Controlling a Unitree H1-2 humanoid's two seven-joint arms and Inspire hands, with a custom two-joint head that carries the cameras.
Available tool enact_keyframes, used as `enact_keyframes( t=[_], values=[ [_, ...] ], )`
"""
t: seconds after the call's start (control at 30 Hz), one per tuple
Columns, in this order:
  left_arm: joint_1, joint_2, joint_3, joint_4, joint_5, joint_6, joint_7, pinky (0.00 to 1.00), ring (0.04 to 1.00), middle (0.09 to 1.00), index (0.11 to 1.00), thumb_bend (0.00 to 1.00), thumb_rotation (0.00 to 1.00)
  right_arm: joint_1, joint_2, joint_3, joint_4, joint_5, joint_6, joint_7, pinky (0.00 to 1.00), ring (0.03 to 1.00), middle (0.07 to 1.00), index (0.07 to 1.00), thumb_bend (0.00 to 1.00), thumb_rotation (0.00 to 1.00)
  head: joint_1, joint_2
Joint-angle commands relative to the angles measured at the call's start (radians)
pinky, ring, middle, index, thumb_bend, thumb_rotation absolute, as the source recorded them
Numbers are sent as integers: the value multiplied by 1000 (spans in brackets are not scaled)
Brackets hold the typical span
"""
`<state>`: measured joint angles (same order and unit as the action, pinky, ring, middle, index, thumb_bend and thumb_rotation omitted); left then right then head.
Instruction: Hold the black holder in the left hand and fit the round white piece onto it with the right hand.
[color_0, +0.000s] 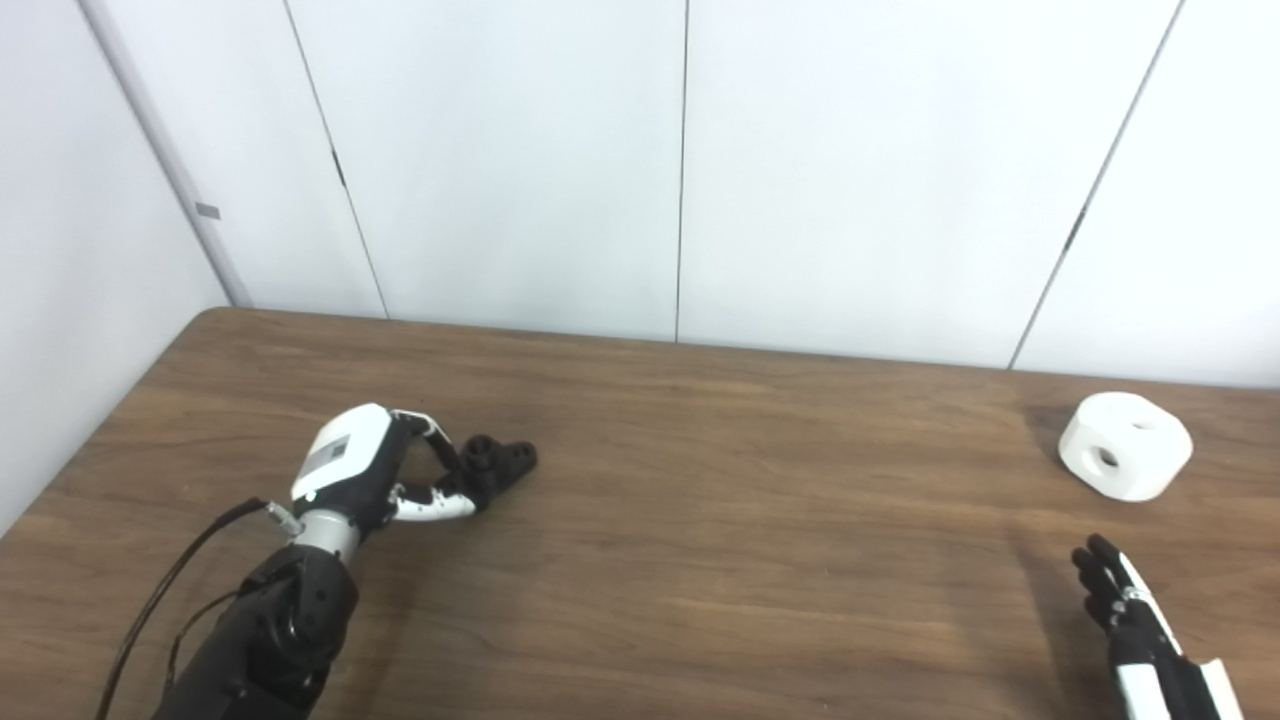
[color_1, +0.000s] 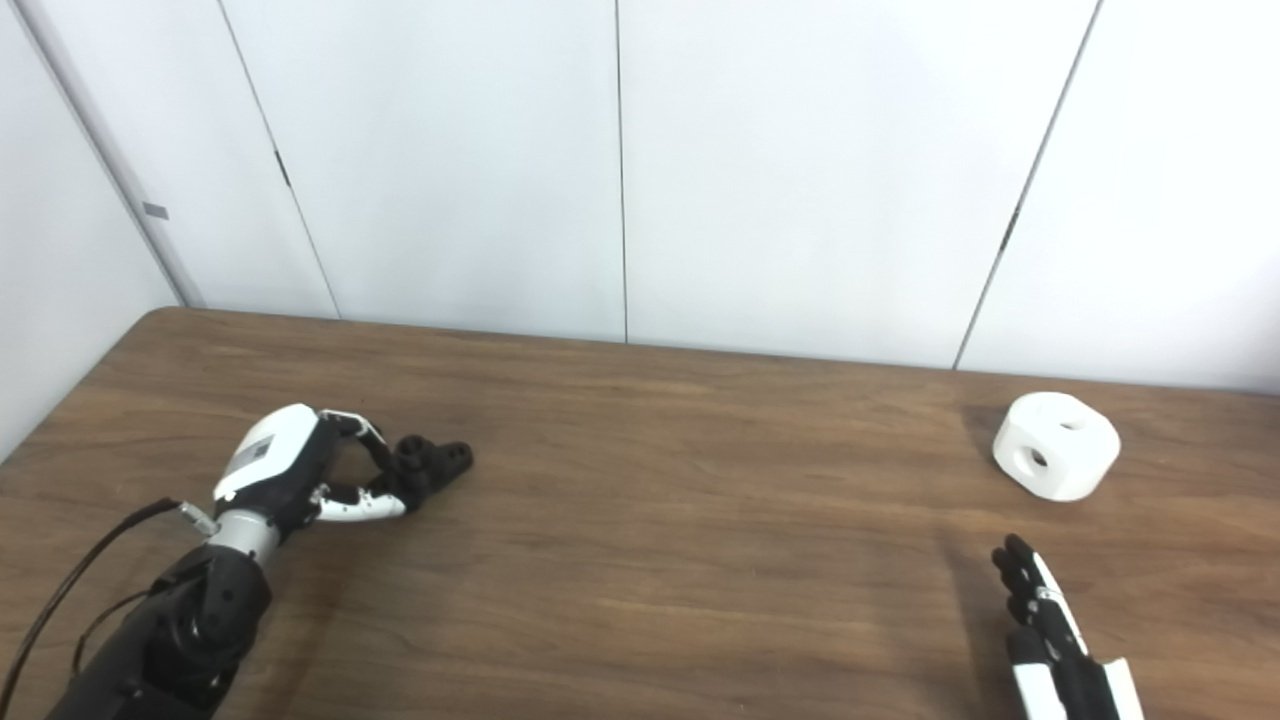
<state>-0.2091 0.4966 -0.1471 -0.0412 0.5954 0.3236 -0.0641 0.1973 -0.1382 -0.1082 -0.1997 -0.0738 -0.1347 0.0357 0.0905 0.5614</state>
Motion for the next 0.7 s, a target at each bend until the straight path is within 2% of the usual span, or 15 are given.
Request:
enact_keyframes(
  t=[0.0,0.37,0.67],
  values=[
    [-5,1,-5,-57,15,-13,-13,949,870,773,487,514,59,16,24,13,3,0,-20,-14,964,957,928,935,680,989,-5,4],
    [99,-39,-63,-239,23,-44,-109,946,883,789,488,513,61,10,31,31,-40,-22,27,-21,970,950,921,931,662,998,-48,52],
    [182,-101,-118,-341,63,-52,-154,943,882,786,487,515,60,3,34,50,-70,-19,68,-39,940,949,928,938,648,976,-83,108]
  ],
)
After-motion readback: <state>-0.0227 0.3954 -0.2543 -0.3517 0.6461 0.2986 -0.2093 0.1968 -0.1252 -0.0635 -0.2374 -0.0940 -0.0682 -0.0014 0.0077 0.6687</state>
